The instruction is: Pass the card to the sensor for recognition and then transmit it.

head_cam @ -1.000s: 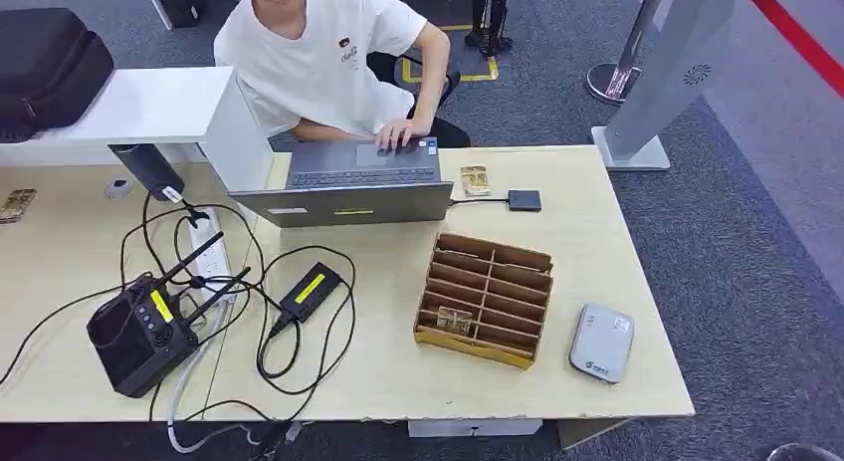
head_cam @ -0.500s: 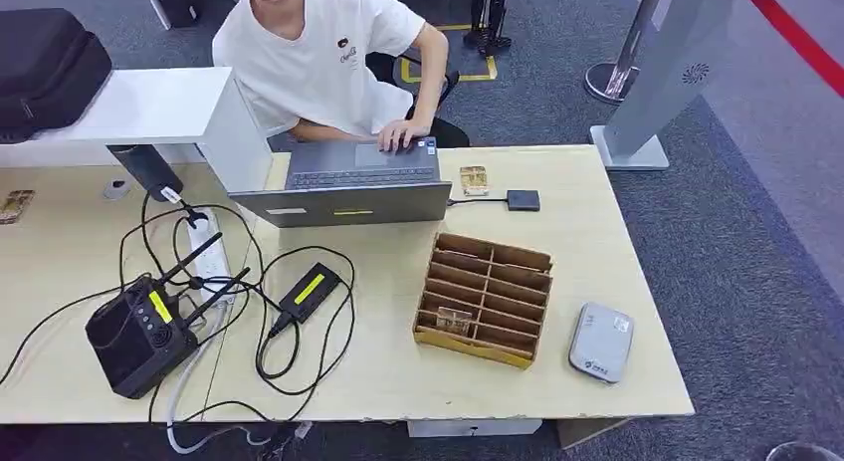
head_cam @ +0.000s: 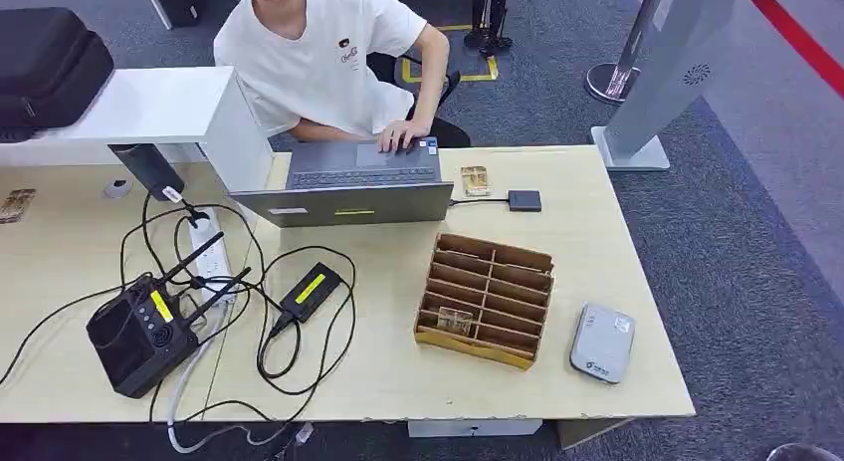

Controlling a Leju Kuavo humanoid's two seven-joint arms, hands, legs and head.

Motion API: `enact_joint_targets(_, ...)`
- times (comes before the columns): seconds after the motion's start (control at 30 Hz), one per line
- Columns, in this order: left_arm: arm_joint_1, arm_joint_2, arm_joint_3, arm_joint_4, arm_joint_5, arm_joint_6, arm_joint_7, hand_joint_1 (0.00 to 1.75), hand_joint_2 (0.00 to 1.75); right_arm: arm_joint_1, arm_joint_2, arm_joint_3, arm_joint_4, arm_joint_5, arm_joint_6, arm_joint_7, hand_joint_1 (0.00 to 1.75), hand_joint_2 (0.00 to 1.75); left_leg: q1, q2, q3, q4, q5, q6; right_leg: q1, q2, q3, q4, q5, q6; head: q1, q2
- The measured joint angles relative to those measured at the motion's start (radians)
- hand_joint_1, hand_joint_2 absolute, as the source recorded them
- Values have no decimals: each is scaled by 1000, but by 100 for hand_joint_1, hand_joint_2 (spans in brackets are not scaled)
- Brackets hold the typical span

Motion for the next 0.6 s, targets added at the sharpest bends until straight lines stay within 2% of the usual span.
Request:
enact_joint_targets(0.03,0,2,3,0,-4,54,-16,0,175,1,6,0,0,-2,-19,6,0,175,0,0,0,0,0,0,0,0,0,0,0,0,0,0)
enact_joint_targets(0.07,0,3,5,0,-14,138,-33,0,175,1,6,0,-1,1,-55,22,0,175,0,0,0,0,0,0,0,0,0,0,0,0,0,0)
enact_joint_targets(0.1,1,1,5,0,-38,280,-69,0,175,2,6,0,-5,13,-138,61,0,175,0,0,0,0,0,0,0,0,0,0,0,0,0,0)
enact_joint_targets(0.13,2,-7,3,0,-75,457,-111,0,175,5,14,0,-10,20,-268,110,0,175,0,0,0,0,0,0,0,0,0,0,0,0,0,0)
enact_joint_targets(0.2,8,-23,-12,0,-142,727,-167,0,175,6,24,-3,-13,5,-499,144,0,175,0,0,0,0,0,0,0,-1,0,0,0,0,0,0)
enact_joint_targets(0.23,10,-32,-20,0,-161,792,-177,0,175,5,24,-5,-13,3,-547,144,0,175,0,-1,0,0,0,0,0,-1,0,0,-1,1,0,0)
enact_joint_targets(0.27,12,-42,-27,0,-167,800,-177,0,175,4,24,-6,-13,0,-541,144,0,175,0,-1,0,0,0,0,0,-1,1,0,-1,1,0,0)
enact_joint_targets(0.3,14,-45,-32,0,-164,763,-168,0,175,0,24,-9,-14,-3,-517,143,0,175,0,-1,0,0,0,0,0,-1,1,0,-1,1,0,0)
enact_joint_targets(0.37,14,-53,-36,0,-122,614,-142,0,175,-2,28,-14,-13,-17,-411,118,0,175,0,-1,0,0,0,0,0,-1,2,-1,-1,1,0,0)
enact_joint_targets(0.43,17,-45,-19,0,0,338,-105,0,175,-5,37,-21,-8,-37,-207,58,0,175,0,0,0,0,0,0,0,-1,2,0,-1,1,0,0)
enact_joint_targets(0.5,28,-24,3,2,61,110,-95,0,175,-6,40,-26,-6,-49,-77,31,0,175,0,0,1,0,-1,-1,0,0,1,0,-1,1,0,0)
enact_joint_targets(0.53,31,-19,15,2,74,42,-96,0,175,-4,42,-30,-6,-53,-87,39,0,175,0,-1,1,0,-1,-1,0,0,1,0,-1,1,0,0)
enact_joint_targets(0.57,30,-15,22,2,72,47,-105,0,175,-2,46,-33,-6,-55,-126,54,0,175,0,-1,0,0,-1,-1,0,-1,1,0,-1,1,0,0)
enact_joint_targets(0.6,30,-15,24,2,51,113,-130,0,175,-1,48,-36,-6,-52,-207,81,0,175,0,-1,0,0,-1,-1,0,-1,1,0,-1,1,0,0)
